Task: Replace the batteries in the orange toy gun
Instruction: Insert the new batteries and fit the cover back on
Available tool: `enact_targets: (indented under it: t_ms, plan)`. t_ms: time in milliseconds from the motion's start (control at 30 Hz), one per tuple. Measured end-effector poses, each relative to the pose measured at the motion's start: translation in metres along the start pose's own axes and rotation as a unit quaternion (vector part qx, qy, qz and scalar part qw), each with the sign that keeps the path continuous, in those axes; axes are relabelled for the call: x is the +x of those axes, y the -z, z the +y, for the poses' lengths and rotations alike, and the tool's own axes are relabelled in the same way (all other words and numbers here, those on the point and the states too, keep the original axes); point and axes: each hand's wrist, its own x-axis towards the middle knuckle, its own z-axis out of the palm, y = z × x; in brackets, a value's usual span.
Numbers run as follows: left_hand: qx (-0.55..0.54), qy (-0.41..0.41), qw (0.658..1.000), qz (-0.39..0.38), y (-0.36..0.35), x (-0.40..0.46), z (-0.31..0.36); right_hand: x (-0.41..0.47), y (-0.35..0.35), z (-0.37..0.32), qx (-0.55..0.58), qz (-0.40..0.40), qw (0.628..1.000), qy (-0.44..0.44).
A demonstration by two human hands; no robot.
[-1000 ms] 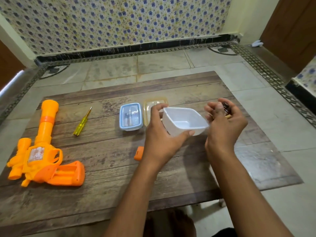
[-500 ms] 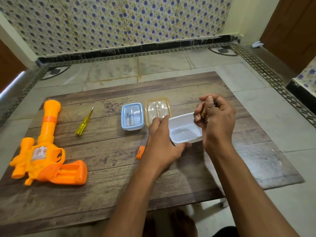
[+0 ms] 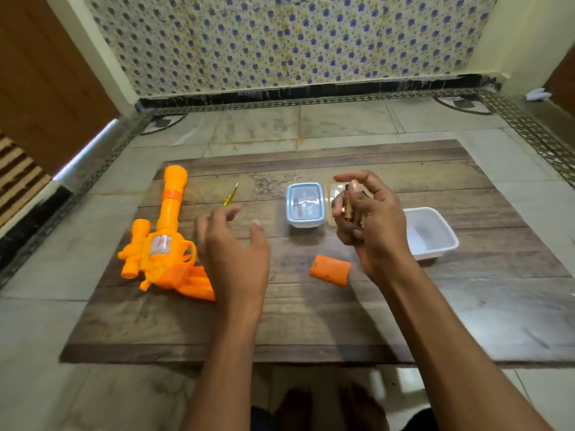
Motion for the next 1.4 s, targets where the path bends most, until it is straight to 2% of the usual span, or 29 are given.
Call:
enact_targets:
  t_ms: [67, 133, 267, 400, 567, 700, 800, 867, 1000, 1200, 1400]
  plan:
    - [0.047, 0.083, 0.993, 0.062, 0.016, 0.007, -0.010, -0.003, -0.016, 0.006, -0.019, -0.027, 0.999, -0.018]
    - [0.092, 0.155, 0.980, 0.085, 0.029, 0.009, -0.017, -0.007, -0.032, 0.014, -0.032, -0.054, 0.997, -0.037]
    - [0.170, 0.268, 0.946, 0.064, 0.040, 0.012, -0.037, -0.017, -0.055, 0.034, -0.101, -0.079, 0.989, -0.068]
    - [0.144, 0.359, 0.920, 0.057, 0.043, 0.021, -0.056, -0.018, -0.069, 0.048, -0.137, -0.099, 0.979, -0.114]
    - [0.136, 0.348, 0.925, 0.077, 0.038, 0.030, -0.066, -0.018, -0.078, 0.055, -0.086, -0.112, 0.975, -0.170]
    - [0.111, 0.382, 0.914, 0.079, 0.041, 0.039, -0.068, -0.016, -0.077, 0.052, -0.050, -0.108, 0.977, -0.178]
    - [0.023, 0.388, 0.918, 0.077, 0.041, 0.043, -0.067, -0.015, -0.073, 0.051, -0.053, -0.110, 0.977, -0.176]
    - [-0.060, 0.384, 0.915, 0.106, 0.038, 0.044, -0.065, -0.015, -0.070, 0.050, -0.064, -0.110, 0.977, -0.171]
    - [-0.135, 0.404, 0.894, 0.139, 0.032, 0.047, -0.048, -0.014, -0.065, 0.049, -0.115, -0.101, 0.978, -0.141]
    - [-0.261, 0.382, 0.867, 0.186, 0.021, 0.033, -0.036, -0.014, -0.064, 0.050, -0.139, -0.124, 0.977, -0.105]
    - [-0.377, 0.365, 0.831, 0.183, 0.017, 0.023, -0.033, -0.018, -0.069, 0.054, -0.176, -0.154, 0.972, -0.006]
